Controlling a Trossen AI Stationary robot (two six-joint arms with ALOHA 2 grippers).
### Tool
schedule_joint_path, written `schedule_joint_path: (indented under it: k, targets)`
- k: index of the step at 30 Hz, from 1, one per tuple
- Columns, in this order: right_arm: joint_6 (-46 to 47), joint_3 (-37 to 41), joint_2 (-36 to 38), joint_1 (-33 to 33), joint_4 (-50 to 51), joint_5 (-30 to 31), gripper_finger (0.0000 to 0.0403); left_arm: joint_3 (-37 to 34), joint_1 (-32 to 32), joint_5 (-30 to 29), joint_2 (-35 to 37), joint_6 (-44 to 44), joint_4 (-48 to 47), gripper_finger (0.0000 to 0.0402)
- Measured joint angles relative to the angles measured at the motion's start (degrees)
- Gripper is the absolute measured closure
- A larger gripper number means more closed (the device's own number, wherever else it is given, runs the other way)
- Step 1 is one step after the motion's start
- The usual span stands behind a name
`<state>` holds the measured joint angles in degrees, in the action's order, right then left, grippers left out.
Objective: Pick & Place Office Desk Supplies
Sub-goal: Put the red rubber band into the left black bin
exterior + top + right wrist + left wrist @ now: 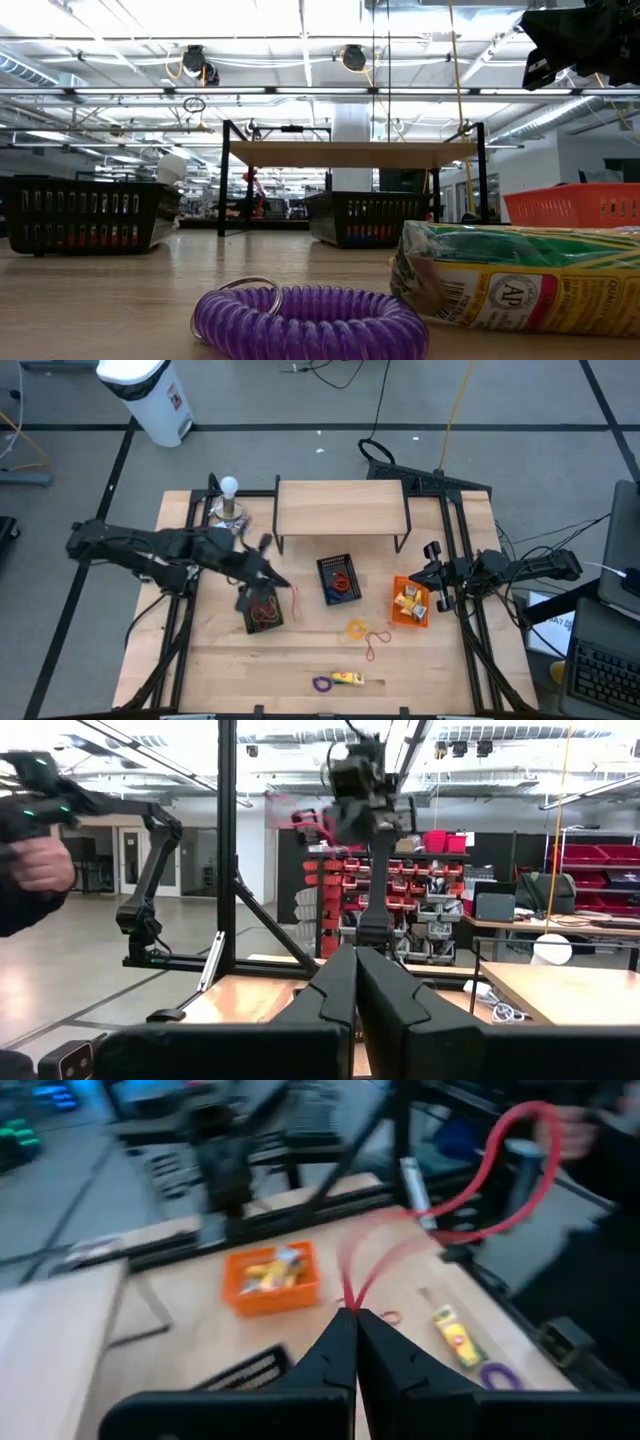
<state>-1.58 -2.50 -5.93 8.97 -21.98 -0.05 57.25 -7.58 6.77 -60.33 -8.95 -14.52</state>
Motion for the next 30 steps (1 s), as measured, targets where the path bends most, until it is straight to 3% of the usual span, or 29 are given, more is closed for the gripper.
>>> schedule_joint_path:
  k: [8, 12, 20, 27, 30]
  targets:
    - [0.00, 0.00, 0.00, 0.00, 0.00, 0.02, 0.0403, -20.70, -0.31, -13.57, 19.21, 6.46, 7.51, 0.0401]
    - [-0.08, 0.00, 0.00, 0.01, 0.00, 0.02, 0.0403, -29.31, -1.61, -17.68, 27.93, 8.29, 10.98, 0.0401]
    - [-1.11, 0.00, -0.02, 0.02, 0.02, 0.99, 0.0403, -43.09, -1.92, -19.48, 42.28, 9.46, 15.97, 0.0401]
    - [-0.83, 0.02, -0.02, 0.02, 0.87, 9.30, 0.0403, -50.39, -1.92, -19.18, 49.22, 8.43, 18.73, 0.0401]
    - [-0.82, 0.01, -0.02, 0.01, 1.09, 9.03, 0.0403, -52.57, -1.89, -19.31, 50.97, 8.66, 18.74, 0.0401]
